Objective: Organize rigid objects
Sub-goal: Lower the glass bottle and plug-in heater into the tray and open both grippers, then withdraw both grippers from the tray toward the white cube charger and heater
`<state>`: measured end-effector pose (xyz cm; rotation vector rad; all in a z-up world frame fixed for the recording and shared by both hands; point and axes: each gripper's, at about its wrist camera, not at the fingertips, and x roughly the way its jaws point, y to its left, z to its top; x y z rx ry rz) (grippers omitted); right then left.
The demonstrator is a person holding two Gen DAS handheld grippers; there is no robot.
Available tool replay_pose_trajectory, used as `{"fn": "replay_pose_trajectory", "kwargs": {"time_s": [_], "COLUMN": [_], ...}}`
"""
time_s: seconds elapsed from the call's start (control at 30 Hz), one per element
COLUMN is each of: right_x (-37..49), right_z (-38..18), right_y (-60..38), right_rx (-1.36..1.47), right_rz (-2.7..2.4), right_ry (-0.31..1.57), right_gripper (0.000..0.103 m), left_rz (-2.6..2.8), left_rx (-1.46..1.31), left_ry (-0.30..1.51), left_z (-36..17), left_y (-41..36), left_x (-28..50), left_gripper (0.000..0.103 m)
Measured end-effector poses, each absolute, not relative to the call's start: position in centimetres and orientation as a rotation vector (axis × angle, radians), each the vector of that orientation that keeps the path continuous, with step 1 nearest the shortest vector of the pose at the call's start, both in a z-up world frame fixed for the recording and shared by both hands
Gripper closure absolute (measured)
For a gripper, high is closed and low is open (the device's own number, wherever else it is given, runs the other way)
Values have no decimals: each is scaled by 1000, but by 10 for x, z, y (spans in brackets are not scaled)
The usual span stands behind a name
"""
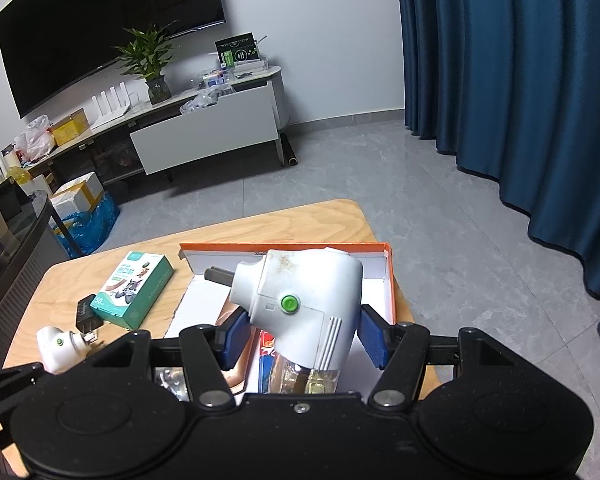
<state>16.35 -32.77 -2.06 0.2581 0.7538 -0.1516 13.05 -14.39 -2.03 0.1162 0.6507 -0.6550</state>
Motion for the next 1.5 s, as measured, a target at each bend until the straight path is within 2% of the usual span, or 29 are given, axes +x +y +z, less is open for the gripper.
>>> {"fn": "replay_pose_trajectory", "kwargs": {"time_s": [0.17, 0.23, 0.67, 0.73, 0.77, 0.8, 0.9, 1.03, 1.1, 1.5], "right_x": [178, 182, 134, 128, 125, 122, 113, 109, 107, 103], "right_z": [-29, -30, 1, 6, 8, 10, 16, 21, 24, 35], "right_y": [-331, -334, -347, -346, -346, -345, -343, -337, -333, -286], "right_rx": [274, 290, 289, 280, 279, 277, 280, 277, 266, 226], "right_rz": [-141, -124, -190, -209, -217, -225, -230, -220, -209, -142], "right_ry": [768, 750, 622, 618, 617, 613, 600, 597, 594, 600], "right_gripper": [32, 24, 21, 21, 21, 20, 19, 19, 18, 13], "left_rz": [-656, -657, -717, -718, -713, -714, -689, -620, -578, -423], "left_rx": [118, 121, 118, 101, 95, 88, 111, 120, 128, 99], "left_ry": [659, 663, 661, 670, 670, 664, 653, 673, 681, 685], "left_z": [-24, -24, -28, -28, -26, -23, -16, -7, -2, 15], "left_y": [-145, -147, -167, -171, -172, -172, -170, -160, -154, -104], "left_x": [134, 134, 140, 145, 145, 145, 141, 136, 133, 124], "left_gripper": [53, 53, 52, 43, 30, 24, 16, 12, 7, 4]}}
